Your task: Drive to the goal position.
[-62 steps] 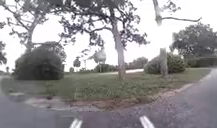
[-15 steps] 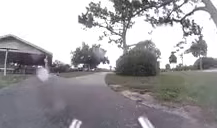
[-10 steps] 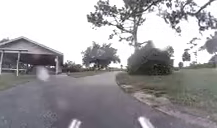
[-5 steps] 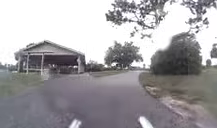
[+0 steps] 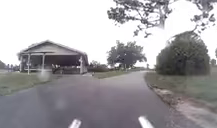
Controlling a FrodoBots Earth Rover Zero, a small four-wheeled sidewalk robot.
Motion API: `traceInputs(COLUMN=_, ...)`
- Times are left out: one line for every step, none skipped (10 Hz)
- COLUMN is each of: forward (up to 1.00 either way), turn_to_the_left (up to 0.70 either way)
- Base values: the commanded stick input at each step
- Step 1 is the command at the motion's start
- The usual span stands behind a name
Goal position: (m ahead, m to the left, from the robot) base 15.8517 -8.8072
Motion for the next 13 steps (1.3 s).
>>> traceInputs(forward=0.7, turn_to_the_left=0.0)
traceInputs(forward=0.7, turn_to_the_left=0.0)
traceInputs(forward=0.7, turn_to_the_left=0.0)
traceInputs(forward=0.7, turn_to_the_left=0.0)
traceInputs(forward=0.7, turn_to_the_left=-0.11)
traceInputs(forward=0.7, turn_to_the_left=-0.32)
traceInputs(forward=0.7, turn_to_the_left=-0.34)
traceInputs(forward=0.7, turn_to_the_left=-0.25)
traceInputs(forward=0.7, turn_to_the_left=-0.15)
traceInputs(forward=0.7, turn_to_the_left=0.0)
traceInputs(forward=0.7, turn_to_the_left=0.0)
traceInputs(forward=0.7, turn_to_the_left=0.0)
traceInputs(forward=0.7, turn_to_the_left=0.0)
